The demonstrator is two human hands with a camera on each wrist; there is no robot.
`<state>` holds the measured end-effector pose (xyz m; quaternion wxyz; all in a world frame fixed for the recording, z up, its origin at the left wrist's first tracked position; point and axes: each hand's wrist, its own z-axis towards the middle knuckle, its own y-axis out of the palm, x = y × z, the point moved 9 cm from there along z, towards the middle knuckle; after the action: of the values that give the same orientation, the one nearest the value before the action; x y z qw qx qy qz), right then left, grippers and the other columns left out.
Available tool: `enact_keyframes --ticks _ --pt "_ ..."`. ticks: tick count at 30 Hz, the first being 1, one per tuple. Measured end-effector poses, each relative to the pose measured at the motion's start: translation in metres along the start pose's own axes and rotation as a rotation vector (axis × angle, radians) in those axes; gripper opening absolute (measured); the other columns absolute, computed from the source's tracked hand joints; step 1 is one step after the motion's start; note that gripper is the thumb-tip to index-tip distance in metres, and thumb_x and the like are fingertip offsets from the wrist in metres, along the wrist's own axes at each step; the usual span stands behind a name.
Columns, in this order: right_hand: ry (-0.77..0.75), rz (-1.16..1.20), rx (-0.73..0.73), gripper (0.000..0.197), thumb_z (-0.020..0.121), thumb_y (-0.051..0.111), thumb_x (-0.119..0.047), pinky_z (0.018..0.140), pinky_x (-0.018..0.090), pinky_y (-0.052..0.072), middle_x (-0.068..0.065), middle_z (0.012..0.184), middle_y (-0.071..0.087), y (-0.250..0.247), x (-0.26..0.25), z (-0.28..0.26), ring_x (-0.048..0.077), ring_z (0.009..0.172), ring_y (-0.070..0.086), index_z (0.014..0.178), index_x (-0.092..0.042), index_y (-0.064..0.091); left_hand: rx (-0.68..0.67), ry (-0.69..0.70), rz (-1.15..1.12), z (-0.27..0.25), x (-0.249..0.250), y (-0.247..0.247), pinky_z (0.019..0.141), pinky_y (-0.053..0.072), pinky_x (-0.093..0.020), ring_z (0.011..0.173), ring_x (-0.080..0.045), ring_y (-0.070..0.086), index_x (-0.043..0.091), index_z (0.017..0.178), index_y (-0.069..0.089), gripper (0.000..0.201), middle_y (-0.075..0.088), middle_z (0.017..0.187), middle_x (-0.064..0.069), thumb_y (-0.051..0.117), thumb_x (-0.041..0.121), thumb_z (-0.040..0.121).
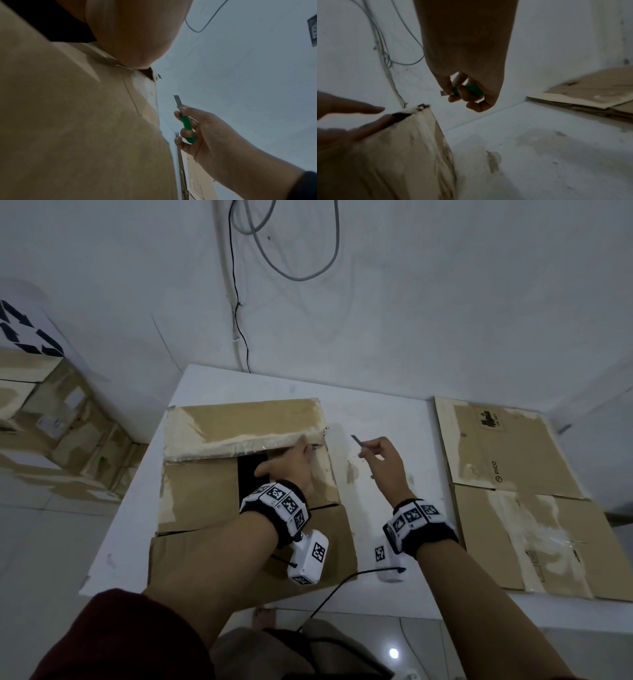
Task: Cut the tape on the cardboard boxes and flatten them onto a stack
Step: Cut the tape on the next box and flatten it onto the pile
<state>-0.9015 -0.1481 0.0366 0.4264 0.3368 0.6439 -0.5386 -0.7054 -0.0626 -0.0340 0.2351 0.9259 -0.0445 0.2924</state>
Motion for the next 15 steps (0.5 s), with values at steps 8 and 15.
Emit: enact_keyframes --ticks 8,15 --pt "0.239 0.06 -0.144 0.015 0.096 0.06 -0.021 0.042 0.02 0.029 0.004 0.087 0.073 0.032 -0.006 0.026 0.011 0.041 0.032 0.107 -0.011 0.064 0.035 -0.022 0.03 0.03 -0.012 0.002 0.088 0.056 -0.041 0.098 -0.027 0.067 0.034 0.126 0.011 0.127 0.064 0.112 -0.013 0.085 0.035 0.023" --pt "0.215 0.051 -0.245 0.013 0.093 0.062 -0.015 0.04 0.019 0.024 0.008 0.082 0.072 0.043 -0.013 0.028 0.007 0.036 0.028 0.101 -0.005 0.067 -0.017 0.002 0.139 0.031 -0.013 -0.001 0.099 0.049 -0.043 0.114 -0.033 0.06 0.017 0.146 -0.024 0.136 0.06 0.123 -0.018 0.084 0.018 0.065"
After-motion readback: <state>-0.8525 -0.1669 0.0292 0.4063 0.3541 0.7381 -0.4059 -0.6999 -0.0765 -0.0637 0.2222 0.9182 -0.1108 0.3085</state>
